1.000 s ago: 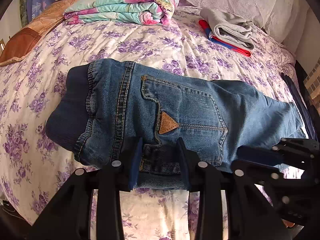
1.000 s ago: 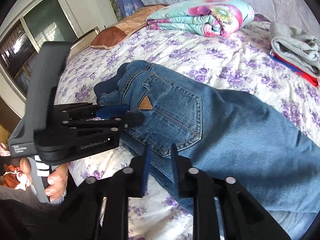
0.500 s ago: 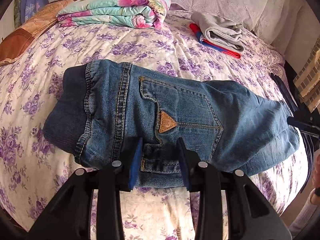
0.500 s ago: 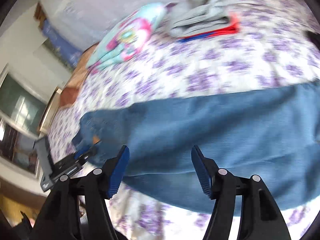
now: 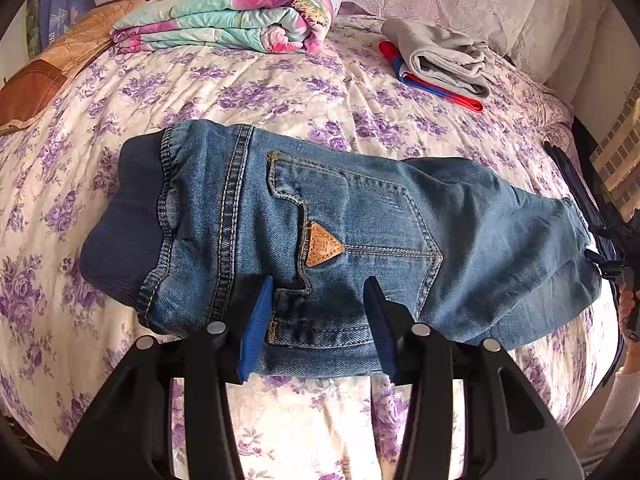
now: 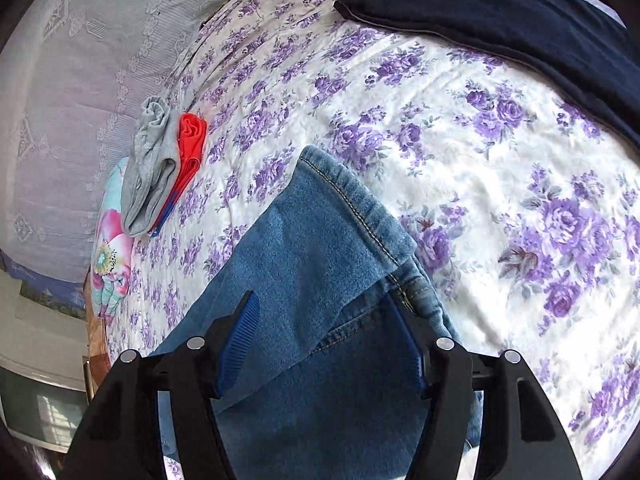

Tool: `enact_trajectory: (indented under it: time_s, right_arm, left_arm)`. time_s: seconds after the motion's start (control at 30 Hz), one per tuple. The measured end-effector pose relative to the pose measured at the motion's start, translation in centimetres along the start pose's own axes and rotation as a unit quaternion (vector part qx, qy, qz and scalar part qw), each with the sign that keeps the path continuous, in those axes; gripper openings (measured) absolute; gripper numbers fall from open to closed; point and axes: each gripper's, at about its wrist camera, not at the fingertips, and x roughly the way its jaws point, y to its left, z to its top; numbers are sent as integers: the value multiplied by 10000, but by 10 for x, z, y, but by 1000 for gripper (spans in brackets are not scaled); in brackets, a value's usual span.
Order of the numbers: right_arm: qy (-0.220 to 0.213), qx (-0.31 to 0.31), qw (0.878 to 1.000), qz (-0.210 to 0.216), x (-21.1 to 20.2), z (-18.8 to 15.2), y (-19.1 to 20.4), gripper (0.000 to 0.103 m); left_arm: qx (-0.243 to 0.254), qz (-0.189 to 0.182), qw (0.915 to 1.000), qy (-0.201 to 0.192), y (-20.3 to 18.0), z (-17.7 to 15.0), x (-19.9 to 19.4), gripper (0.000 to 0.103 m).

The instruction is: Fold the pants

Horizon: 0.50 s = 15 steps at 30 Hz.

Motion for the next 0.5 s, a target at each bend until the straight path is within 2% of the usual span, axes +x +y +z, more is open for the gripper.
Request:
enact_trajectory:
  time_s: [0.07, 0.1, 0.13, 0.23, 0.33, 0.4, 0.5]
  right_arm:
    - [30, 73, 9999, 145, 11, 4, 0, 61]
    - [42, 87, 9998, 155, 17, 4, 0, 43]
    - [42, 37, 9999, 95, 22, 5, 4, 6]
    - [-134, -54, 9999, 80, 14, 1, 13, 7]
    - [-531, -204, 9978, 328, -37, -5, 29, 7]
    - [-604, -290, 9967, 460, -68, -16, 35, 7]
    - [-613, -534, 9963, 276, -93, -37, 36, 7]
  left_arm:
    - [-9, 28, 10000, 14, -1, 0, 0, 45]
    - [-9, 45, 10000, 18, -2, 0, 1, 45]
    - [-5, 55, 10000, 20, -3, 0, 1, 46]
    - [80, 73, 9999, 81, -4, 2, 2, 46]
    - [330, -37, 9990, 284, -3, 7, 3, 46]
    - [566, -171, 9972, 452, -2, 12, 4, 46]
    - [779, -478, 9937, 653, 4, 16, 5, 46]
